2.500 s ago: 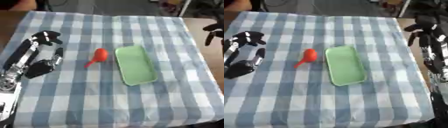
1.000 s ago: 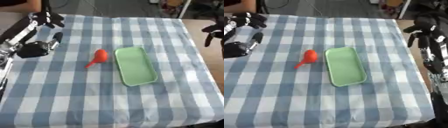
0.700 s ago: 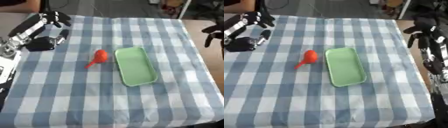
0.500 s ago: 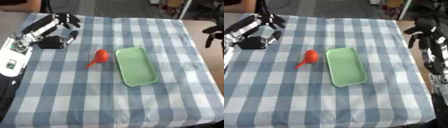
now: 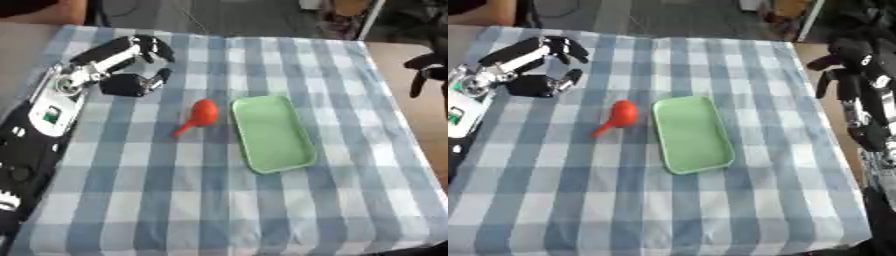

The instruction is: Pick up objects on the table and place them in the box.

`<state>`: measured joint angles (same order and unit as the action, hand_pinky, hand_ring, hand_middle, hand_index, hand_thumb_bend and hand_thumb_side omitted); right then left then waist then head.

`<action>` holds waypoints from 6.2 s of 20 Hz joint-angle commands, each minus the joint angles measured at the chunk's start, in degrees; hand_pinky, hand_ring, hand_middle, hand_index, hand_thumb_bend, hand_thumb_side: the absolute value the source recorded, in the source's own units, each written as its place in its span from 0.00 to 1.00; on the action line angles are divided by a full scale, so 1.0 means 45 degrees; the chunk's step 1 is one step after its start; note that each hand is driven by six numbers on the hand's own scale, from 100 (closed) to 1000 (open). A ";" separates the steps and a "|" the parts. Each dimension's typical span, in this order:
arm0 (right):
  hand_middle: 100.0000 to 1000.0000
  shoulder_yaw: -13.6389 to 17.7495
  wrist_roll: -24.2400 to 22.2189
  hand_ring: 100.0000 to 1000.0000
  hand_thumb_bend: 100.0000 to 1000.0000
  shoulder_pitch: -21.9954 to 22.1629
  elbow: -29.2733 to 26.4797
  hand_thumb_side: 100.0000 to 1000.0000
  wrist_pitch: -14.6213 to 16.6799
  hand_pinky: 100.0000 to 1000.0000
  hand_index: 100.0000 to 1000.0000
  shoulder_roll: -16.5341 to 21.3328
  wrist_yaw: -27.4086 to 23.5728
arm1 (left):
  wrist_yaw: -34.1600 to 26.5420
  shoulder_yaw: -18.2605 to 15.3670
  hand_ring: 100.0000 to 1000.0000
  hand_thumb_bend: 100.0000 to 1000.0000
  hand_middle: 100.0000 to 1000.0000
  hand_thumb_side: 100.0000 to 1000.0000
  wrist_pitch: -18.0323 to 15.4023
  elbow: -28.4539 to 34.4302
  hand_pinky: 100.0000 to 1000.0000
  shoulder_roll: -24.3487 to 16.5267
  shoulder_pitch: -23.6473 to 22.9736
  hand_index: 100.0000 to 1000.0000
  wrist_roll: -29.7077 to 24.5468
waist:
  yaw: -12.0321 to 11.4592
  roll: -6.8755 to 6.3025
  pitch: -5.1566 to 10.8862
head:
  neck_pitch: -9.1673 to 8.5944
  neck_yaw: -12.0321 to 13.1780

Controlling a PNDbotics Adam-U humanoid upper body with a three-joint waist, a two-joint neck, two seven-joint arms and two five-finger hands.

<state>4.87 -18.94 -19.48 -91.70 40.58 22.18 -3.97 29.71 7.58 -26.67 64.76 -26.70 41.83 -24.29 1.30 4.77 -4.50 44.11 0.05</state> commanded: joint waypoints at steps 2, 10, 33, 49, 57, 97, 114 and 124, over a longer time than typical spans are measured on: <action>0.55 0.0028 -0.0049 0.62 0.00 -0.0093 -0.0111 0.65 0.0001 0.21 0.83 0.0186 -0.0112 | 0.0818 0.0108 0.77 0.93 0.78 0.61 -0.0620 -0.0803 0.72 0.0075 0.0633 0.79 0.0100 | 0.0046 0.0011 0.0171 | 0.0001 0.0152; 0.55 0.0010 -0.0103 0.62 0.00 -0.0081 -0.0115 0.66 -0.0010 0.21 0.83 0.0152 -0.0156 | 0.1989 0.0258 0.77 0.94 0.78 0.62 -0.1383 -0.1950 0.72 0.0439 0.1157 0.81 0.0470 | 0.0141 0.0010 0.0168 | 0.0001 0.0215; 0.55 -0.0081 -0.0271 0.62 0.00 -0.0197 -0.0121 0.66 0.0014 0.20 0.83 -0.0009 -0.0331 | 0.4096 0.0414 0.77 0.97 0.78 0.63 -0.2833 -0.3904 0.71 0.1106 0.2087 0.84 0.1283 | 0.0540 0.0162 0.0019 | 0.0001 0.0409; 0.55 -0.0090 -0.0323 0.61 0.00 -0.0340 -0.0048 0.65 0.0138 0.19 0.83 -0.0043 -0.0422 | 0.4638 0.0467 0.77 0.98 0.78 0.63 -0.3199 -0.4200 0.70 0.1176 0.2178 0.85 0.1287 | 0.0908 0.0376 -0.0281 | 0.0001 0.0499; 0.55 -0.0116 -0.0380 0.61 0.00 -0.0398 -0.0032 0.65 0.0166 0.19 0.83 -0.0062 -0.0463 | 0.4766 0.0517 0.77 0.99 0.79 0.63 -0.3383 -0.4296 0.69 0.1270 0.2164 0.85 0.1169 | 0.0998 0.0390 -0.0373 | 0.0001 0.0520; 0.55 -0.0055 -0.0386 0.61 0.00 -0.0319 -0.0049 0.65 0.0134 0.20 0.83 -0.0039 -0.0447 | 0.5668 0.1779 0.37 0.65 0.54 0.54 -0.4545 -0.3359 0.19 0.1169 0.1305 0.80 -0.1517 | 0.0765 0.0287 -0.0215 | 0.0001 0.0337; 0.55 -0.0015 -0.0357 0.61 0.00 -0.0251 -0.0049 0.66 0.0131 0.20 0.83 -0.0010 -0.0437 | 0.3969 0.1804 0.16 0.09 0.40 0.47 -0.3918 -0.2318 0.00 0.0787 0.1179 0.61 -0.1686 | 0.0696 0.0277 -0.0187 | 0.0001 0.0290; 0.55 -0.0006 -0.0351 0.61 0.00 -0.0222 -0.0037 0.66 0.0136 0.20 0.83 -0.0011 -0.0426 | 0.1151 0.1723 0.13 0.05 0.38 0.48 -0.2736 0.0119 0.00 0.0642 0.1436 0.55 -0.2037 | 0.0679 0.0278 -0.0165 | 0.0001 0.0309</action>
<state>4.24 -20.54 -19.99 -91.34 41.00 21.13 -5.87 36.93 15.81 -34.78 62.56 -22.49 46.79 -28.38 4.33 6.14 -6.16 44.11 1.97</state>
